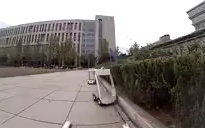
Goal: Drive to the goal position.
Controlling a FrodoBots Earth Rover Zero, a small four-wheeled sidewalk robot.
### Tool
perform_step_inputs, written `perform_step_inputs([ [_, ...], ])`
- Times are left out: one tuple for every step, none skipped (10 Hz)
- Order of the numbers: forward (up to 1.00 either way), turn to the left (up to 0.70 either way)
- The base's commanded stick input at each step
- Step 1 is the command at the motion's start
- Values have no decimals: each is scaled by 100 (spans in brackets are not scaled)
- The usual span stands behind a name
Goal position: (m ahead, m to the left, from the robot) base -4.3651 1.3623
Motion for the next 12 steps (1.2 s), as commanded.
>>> perform_step_inputs([
  [6, 0],
  [6, 0],
  [6, 0],
  [6, 0],
  [6, 0],
  [6, 0],
  [6, 0],
  [6, 0],
  [6, 0],
  [6, 0],
  [6, 0],
  [6, 0],
])
